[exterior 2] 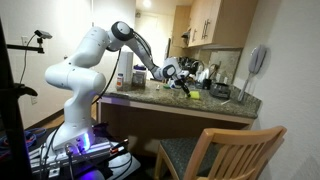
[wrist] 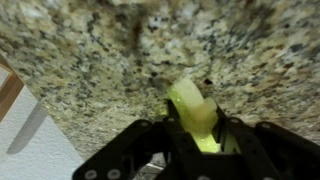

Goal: Move the bottle, sticky note, and spoon to the left side of the counter

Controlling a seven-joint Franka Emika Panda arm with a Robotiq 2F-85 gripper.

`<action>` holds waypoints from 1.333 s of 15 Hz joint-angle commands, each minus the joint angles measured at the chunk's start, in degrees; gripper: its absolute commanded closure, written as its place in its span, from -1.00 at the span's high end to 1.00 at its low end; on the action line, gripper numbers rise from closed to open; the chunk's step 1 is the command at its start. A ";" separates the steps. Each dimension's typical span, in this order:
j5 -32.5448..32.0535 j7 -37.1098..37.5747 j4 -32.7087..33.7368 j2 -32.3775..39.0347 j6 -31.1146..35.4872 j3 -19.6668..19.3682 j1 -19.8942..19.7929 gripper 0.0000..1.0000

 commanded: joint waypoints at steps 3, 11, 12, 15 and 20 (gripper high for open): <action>-0.70 -7.56 -6.88 -15.75 -0.57 3.75 -3.34 -0.89; 8.35 -39.74 -17.45 -40.72 -10.96 -0.55 -2.26 -0.90; 7.23 -42.31 -19.24 -44.03 -12.09 -1.25 -2.09 -0.90; 2.67 -45.59 -27.20 -53.75 -13.87 10.55 -13.01 -0.90; 8.85 -50.53 -31.69 -56.35 -16.56 20.25 -20.96 -0.59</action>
